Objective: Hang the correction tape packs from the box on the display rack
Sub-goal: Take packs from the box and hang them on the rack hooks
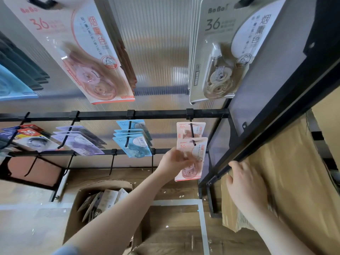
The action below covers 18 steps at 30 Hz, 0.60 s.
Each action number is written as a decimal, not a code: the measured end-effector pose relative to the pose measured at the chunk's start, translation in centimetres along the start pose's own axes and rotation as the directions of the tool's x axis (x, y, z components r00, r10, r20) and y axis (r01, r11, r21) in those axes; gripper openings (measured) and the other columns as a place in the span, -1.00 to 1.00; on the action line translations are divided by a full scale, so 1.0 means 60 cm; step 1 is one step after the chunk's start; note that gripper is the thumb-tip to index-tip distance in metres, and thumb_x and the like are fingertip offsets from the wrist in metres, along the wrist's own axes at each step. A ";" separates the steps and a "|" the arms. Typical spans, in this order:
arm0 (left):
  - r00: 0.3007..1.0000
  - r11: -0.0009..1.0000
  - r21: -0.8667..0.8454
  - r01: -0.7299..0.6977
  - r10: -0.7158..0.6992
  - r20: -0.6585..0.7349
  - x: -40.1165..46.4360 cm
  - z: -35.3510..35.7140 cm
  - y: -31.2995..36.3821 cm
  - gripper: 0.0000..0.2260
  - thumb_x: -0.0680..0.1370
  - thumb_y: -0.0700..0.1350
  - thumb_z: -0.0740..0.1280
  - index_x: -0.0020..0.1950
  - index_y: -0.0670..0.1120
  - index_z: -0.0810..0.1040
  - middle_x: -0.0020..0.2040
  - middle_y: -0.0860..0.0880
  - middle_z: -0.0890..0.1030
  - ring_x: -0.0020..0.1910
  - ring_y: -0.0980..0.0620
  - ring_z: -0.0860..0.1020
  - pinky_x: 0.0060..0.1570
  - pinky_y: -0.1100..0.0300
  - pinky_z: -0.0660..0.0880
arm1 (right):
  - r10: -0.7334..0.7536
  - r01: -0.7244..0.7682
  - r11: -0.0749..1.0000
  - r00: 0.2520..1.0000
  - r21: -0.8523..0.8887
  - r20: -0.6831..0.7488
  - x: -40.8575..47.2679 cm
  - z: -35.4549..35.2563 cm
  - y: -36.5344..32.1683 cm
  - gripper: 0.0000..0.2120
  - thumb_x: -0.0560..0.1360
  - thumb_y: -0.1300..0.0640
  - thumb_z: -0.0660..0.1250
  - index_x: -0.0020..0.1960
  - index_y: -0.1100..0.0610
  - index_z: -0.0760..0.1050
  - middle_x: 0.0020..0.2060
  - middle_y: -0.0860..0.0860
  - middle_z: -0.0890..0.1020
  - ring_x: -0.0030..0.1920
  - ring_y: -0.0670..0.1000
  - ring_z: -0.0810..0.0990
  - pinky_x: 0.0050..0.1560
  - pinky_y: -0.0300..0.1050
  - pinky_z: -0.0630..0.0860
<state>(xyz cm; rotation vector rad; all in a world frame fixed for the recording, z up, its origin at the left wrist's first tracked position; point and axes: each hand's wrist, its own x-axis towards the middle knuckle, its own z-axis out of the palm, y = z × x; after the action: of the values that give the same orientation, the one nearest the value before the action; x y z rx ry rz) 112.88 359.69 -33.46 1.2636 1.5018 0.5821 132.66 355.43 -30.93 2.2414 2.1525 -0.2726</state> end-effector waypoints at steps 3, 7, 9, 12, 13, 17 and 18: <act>1.000 0.999 0.052 0.001 0.000 -0.017 0.013 -0.002 0.002 -0.84 0.51 -0.15 0.41 -0.01 -0.14 0.45 -0.20 0.14 0.48 -0.20 0.17 0.50 -0.33 0.43 0.45 | -0.002 0.002 1.000 1.000 -0.015 0.000 0.000 0.002 -0.001 -0.73 0.55 0.08 0.23 0.24 0.05 0.42 0.14 0.03 0.54 0.10 0.02 0.52 0.01 -0.17 0.49; 1.000 0.998 0.061 -0.008 0.010 -0.023 0.031 -0.003 0.005 -0.86 0.52 -0.17 0.40 -0.12 -0.08 0.44 -0.14 0.07 0.53 -0.14 0.11 0.56 -0.35 0.44 0.42 | -0.009 0.009 1.000 1.000 -0.017 -0.003 0.001 0.004 -0.003 -0.71 0.55 0.08 0.23 0.27 0.06 0.41 0.16 0.03 0.53 0.12 0.02 0.51 0.06 -0.14 0.51; 1.000 0.998 0.060 -0.002 0.004 -0.030 0.038 -0.005 0.007 -0.86 0.51 -0.15 0.41 0.01 -0.11 0.50 -0.07 0.05 0.56 -0.08 0.06 0.56 -0.25 0.40 0.45 | -0.012 0.012 1.000 1.000 -0.017 0.001 0.002 0.004 -0.004 -0.70 0.56 0.08 0.22 0.28 0.07 0.41 0.16 0.03 0.53 0.13 0.02 0.51 0.08 -0.14 0.50; 0.998 0.996 0.087 -0.034 0.037 -0.040 0.049 -0.008 0.007 -0.68 0.50 -0.14 0.42 0.23 -0.12 0.49 0.15 -0.03 0.59 0.08 0.02 0.55 0.00 0.21 0.51 | -0.018 0.018 1.000 1.000 -0.015 0.000 0.004 0.005 -0.003 -0.71 0.55 0.09 0.22 0.26 0.07 0.42 0.15 0.04 0.54 0.13 0.03 0.51 0.06 -0.14 0.49; 0.998 0.994 0.094 -0.048 0.052 -0.047 0.052 -0.009 0.007 -0.66 0.49 -0.14 0.42 0.25 -0.12 0.48 0.18 -0.04 0.59 0.11 0.01 0.55 0.03 0.19 0.50 | -0.020 0.020 1.000 1.000 -0.013 -0.002 0.004 0.005 -0.002 -0.71 0.55 0.09 0.22 0.26 0.07 0.42 0.15 0.04 0.54 0.13 0.03 0.51 0.06 -0.15 0.49; 0.994 0.993 0.108 -0.051 0.061 -0.091 0.062 -0.013 0.005 -0.64 0.48 -0.14 0.44 0.24 -0.12 0.47 0.17 -0.04 0.59 0.13 0.01 0.56 -0.02 0.23 0.49 | -0.026 0.026 1.000 1.000 0.006 0.005 0.003 0.007 -0.002 -0.69 0.56 0.08 0.21 0.29 0.07 0.39 0.19 0.03 0.52 0.17 0.00 0.49 0.10 -0.19 0.48; 0.993 0.992 0.113 -0.052 0.063 -0.100 0.064 -0.013 0.004 -0.63 0.48 -0.13 0.44 0.25 -0.12 0.47 0.16 -0.03 0.59 0.12 0.02 0.56 -0.05 0.27 0.48 | -0.028 0.028 1.000 1.000 0.012 0.006 0.003 0.007 -0.002 -0.69 0.56 0.08 0.21 0.30 0.07 0.39 0.19 0.03 0.52 0.17 0.00 0.49 0.10 -0.19 0.48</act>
<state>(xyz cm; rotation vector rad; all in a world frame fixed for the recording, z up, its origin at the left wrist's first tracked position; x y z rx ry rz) 112.61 363.49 -34.54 1.3832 1.6063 0.6176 132.51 355.55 -31.33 2.2158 2.1866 -0.2935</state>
